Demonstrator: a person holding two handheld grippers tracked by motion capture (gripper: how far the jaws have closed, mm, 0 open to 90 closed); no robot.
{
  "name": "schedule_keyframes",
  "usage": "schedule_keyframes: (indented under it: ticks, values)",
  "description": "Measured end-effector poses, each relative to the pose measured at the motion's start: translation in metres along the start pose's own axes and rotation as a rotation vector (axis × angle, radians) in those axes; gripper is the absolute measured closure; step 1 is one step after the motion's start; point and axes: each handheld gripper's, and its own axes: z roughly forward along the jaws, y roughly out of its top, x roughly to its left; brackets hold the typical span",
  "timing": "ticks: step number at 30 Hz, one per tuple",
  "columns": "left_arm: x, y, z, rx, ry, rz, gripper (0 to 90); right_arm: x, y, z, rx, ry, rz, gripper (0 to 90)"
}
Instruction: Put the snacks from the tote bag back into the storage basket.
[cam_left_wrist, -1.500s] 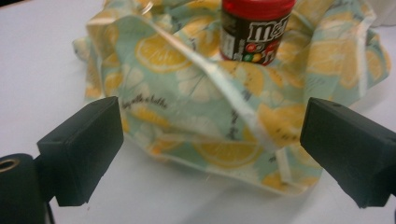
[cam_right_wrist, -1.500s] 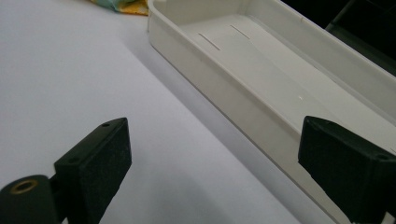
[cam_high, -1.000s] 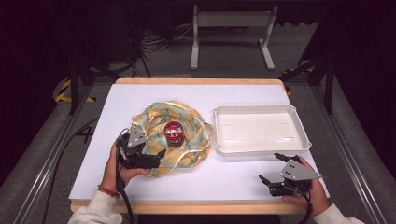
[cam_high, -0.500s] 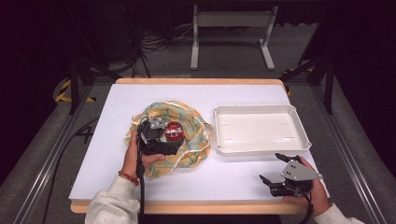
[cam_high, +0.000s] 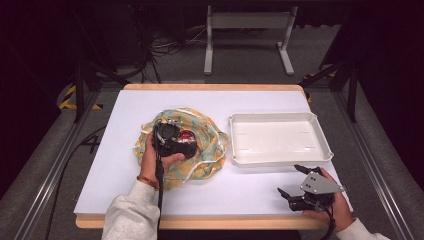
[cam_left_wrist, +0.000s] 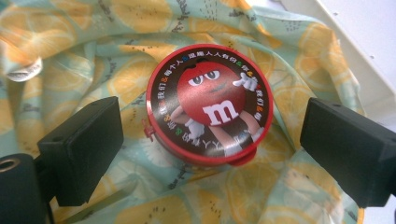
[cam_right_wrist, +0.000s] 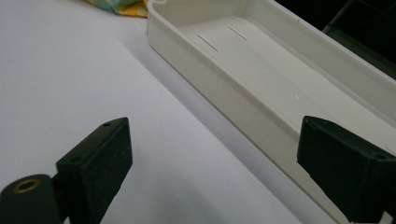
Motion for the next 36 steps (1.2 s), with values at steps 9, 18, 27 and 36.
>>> schedule_keyframes:
  ticks: [9,18,27,36]
  values:
    - [-0.002,0.010,0.018,0.089,0.001,-0.068,18.3,0.000,-0.001,0.001,0.004,0.004,0.001,11.0]
    - [0.002,0.012,0.029,0.112,-0.004,-0.086,21.3,-0.001,-0.002,0.001,0.009,0.003,-0.004,11.1]
    - [0.001,0.010,0.024,0.095,0.020,-0.097,23.7,-0.001,-0.002,0.002,0.010,0.004,-0.005,11.1]
    - [0.006,0.008,0.020,0.091,0.011,-0.109,24.3,-0.001,-0.002,0.001,0.009,0.002,-0.006,11.1]
